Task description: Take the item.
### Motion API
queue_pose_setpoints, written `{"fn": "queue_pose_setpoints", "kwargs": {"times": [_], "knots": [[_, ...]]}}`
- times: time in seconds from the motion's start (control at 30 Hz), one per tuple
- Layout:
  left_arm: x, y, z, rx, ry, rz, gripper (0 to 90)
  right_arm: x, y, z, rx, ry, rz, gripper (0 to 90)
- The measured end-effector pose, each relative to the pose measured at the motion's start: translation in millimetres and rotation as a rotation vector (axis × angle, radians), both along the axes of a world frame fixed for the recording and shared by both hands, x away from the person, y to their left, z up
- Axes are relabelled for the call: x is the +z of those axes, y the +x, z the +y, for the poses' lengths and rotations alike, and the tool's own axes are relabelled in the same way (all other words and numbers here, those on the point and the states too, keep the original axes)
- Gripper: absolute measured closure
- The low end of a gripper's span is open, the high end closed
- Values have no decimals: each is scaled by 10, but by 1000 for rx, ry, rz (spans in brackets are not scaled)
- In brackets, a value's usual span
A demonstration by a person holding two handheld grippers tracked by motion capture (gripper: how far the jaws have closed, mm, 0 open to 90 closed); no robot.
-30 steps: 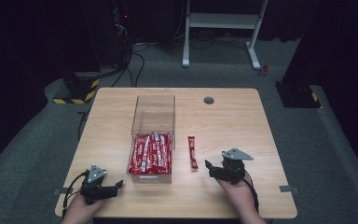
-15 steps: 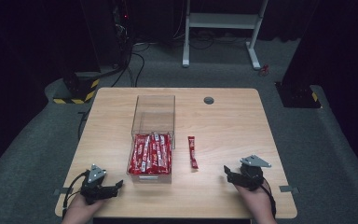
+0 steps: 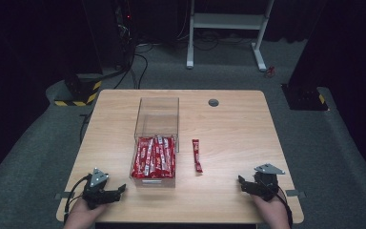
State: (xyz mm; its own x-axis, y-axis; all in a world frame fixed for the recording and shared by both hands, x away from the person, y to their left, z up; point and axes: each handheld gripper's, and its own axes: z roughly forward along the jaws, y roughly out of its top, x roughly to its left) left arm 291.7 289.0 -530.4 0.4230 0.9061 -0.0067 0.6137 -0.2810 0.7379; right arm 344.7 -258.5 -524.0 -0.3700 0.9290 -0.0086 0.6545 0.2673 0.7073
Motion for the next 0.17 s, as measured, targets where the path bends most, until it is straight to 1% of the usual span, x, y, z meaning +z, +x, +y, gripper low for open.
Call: {"fn": "queue_pose_setpoints", "kwargs": {"times": [0.17], "knots": [[0,0,0,0,0,0,145,-2,19,19,-19,-1,-1,142]]}}
